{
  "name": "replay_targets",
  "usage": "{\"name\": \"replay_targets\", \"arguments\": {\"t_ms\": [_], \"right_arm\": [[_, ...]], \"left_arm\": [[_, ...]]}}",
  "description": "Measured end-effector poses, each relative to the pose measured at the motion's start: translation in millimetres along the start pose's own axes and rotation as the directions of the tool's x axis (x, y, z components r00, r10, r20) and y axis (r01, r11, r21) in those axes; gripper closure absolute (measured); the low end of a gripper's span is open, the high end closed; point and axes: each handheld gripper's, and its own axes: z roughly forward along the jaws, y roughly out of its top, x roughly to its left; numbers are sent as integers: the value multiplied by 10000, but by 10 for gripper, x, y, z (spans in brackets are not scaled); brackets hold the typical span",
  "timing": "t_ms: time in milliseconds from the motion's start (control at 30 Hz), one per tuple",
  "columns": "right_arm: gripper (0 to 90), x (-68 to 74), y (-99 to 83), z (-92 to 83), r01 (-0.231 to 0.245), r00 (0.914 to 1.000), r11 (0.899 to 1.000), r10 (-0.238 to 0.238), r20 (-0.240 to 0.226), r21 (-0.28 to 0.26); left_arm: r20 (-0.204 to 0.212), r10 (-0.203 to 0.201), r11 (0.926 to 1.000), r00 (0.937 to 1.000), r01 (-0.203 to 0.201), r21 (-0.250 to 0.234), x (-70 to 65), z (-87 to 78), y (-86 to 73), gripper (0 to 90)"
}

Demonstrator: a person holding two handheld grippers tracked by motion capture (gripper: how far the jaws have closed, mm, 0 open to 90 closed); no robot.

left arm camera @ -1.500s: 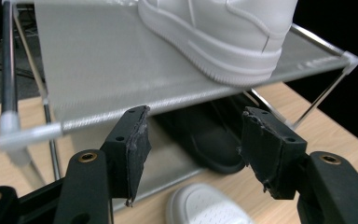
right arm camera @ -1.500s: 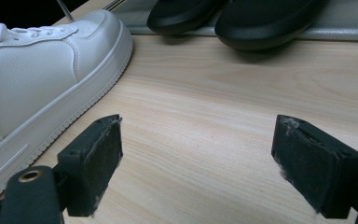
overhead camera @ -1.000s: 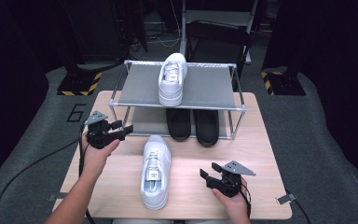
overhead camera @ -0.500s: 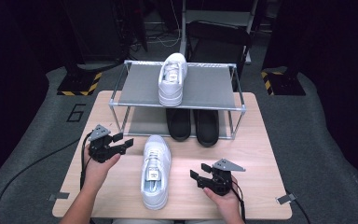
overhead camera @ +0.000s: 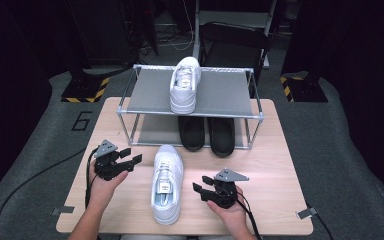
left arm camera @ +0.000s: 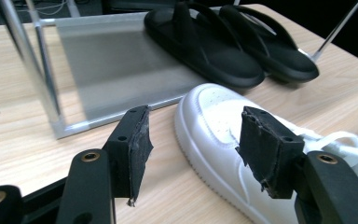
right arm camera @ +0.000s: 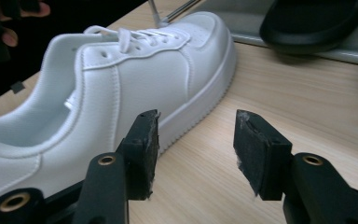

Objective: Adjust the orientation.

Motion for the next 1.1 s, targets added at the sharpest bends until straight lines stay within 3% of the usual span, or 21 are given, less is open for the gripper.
{"name": "replay_targets", "arguments": {"t_ms": [167, 267, 533, 633, 700, 833, 967, 1100], "right_arm": [[496, 117, 94, 17, 11, 9991, 9997, -22, -433, -237], [464, 256, 162, 67, -47, 9969, 9996, 26, -787, -267], [408, 460, 187, 240, 79, 9953, 10000, -84, -966, -57], [384, 535, 183, 313, 379, 9939, 9993, -374, -1036, 35], [383, 553, 162, 364, 688, 9936, 9974, -665, -909, 222], [385, 553, 116, 473, 578, 9971, 9954, -538, -540, 759], [380, 529, 115, 512, 594, 9974, 9946, -555, -468, 855], [441, 506, 129, 502, 516, 9974, 9945, -468, -550, 912]], "left_arm": [[11, -226, 9997, 9997, 226, 46, 17, -44, -67, 426], [-12, -270, 9996, 9996, 270, -31, 12, -64, -92, 421], [3, -448, 9990, 9990, 448, -60, 20, -113, -133, 412], [9, -463, 9989, 9989, 463, 14, 28, -114, -143, 411], [-12, -478, 9989, 9989, 478, 15, 27, -108, -154, 410], [-1, -553, 9985, 9985, 553, -33, 22, -107, -171, 409], [4, -578, 9983, 9983, 578, 85, 31, -105, -182, 406], [-36, -652, 9979, 9979, 652, -28, 29, -106, -191, 405]]}}
